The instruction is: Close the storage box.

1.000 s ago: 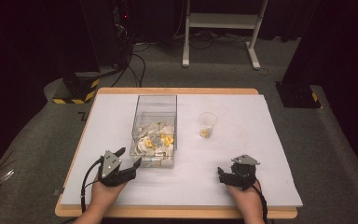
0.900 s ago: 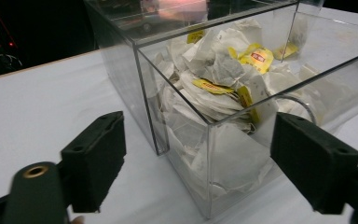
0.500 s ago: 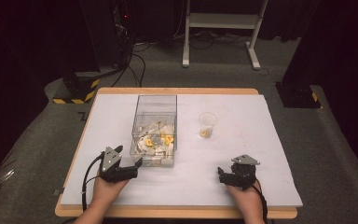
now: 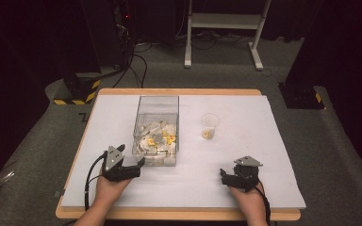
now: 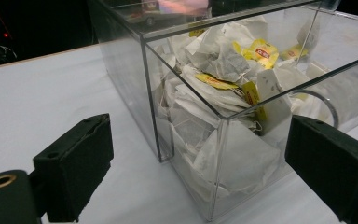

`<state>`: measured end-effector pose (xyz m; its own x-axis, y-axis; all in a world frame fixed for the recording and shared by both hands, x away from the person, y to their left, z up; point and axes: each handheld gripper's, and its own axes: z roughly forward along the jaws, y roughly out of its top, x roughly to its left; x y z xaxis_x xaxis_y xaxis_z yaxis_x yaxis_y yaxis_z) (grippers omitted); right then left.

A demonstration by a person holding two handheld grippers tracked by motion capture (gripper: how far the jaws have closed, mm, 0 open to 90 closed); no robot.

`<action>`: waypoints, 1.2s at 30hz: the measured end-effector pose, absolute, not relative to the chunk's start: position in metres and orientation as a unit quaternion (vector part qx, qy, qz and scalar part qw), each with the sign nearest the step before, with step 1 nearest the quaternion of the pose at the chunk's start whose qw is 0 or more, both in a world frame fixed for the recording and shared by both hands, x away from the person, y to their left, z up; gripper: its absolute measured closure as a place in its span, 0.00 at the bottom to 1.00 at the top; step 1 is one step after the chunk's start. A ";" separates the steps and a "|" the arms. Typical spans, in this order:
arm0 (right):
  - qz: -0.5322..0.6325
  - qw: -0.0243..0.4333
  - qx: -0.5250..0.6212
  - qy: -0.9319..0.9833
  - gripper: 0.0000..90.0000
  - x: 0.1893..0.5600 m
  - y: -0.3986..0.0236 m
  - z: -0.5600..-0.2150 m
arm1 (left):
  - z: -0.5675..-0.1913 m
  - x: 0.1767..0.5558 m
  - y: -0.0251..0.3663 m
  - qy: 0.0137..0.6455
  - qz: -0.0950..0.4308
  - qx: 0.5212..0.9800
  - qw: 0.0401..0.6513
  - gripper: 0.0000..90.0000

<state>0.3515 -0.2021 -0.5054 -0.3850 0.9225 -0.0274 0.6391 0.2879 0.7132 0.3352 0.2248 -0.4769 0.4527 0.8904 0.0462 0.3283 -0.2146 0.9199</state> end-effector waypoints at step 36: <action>0.315 0.225 0.507 0.770 0.15 0.351 -0.202 -0.505 | -0.478 0.373 0.224 0.443 0.301 0.711 0.456 0.08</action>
<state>0.3513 -0.2020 -0.5053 -0.3848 0.9226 -0.0278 0.6389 0.2879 0.7133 0.3734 0.2242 -0.4776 0.4261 0.9044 0.0232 0.3558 -0.1911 0.9148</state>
